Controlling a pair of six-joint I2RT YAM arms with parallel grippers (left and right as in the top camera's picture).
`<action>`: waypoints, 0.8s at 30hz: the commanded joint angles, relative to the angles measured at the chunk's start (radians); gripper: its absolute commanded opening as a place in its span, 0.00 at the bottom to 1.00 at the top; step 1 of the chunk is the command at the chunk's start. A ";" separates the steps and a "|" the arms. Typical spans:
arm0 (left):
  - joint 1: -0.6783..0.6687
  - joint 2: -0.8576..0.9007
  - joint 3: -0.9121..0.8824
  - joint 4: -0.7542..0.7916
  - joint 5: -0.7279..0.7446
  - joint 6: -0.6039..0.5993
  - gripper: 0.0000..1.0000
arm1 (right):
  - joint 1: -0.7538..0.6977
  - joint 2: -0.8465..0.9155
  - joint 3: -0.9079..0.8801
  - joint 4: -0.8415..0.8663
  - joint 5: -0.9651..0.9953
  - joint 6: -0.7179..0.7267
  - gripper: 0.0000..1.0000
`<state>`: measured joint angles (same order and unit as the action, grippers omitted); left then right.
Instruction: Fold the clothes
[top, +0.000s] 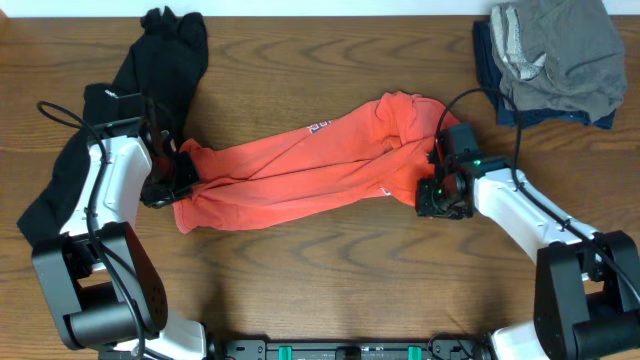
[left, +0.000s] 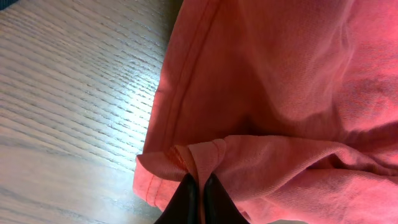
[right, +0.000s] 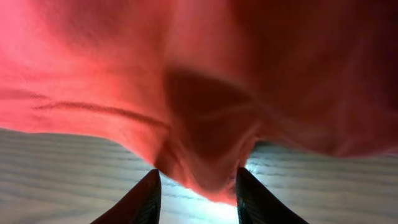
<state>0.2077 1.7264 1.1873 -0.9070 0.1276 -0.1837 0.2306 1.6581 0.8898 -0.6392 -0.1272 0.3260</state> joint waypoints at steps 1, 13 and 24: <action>0.005 0.002 0.006 0.002 -0.008 -0.005 0.06 | 0.018 0.005 -0.020 0.008 0.034 0.022 0.32; 0.005 0.002 0.006 0.005 -0.008 -0.005 0.06 | 0.018 0.005 -0.021 0.015 0.094 0.041 0.01; 0.005 0.002 0.006 0.004 -0.008 -0.005 0.06 | 0.017 -0.115 0.129 -0.212 0.105 0.032 0.01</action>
<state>0.2077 1.7264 1.1873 -0.9039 0.1276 -0.1837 0.2302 1.6333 0.9321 -0.7929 -0.0483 0.3561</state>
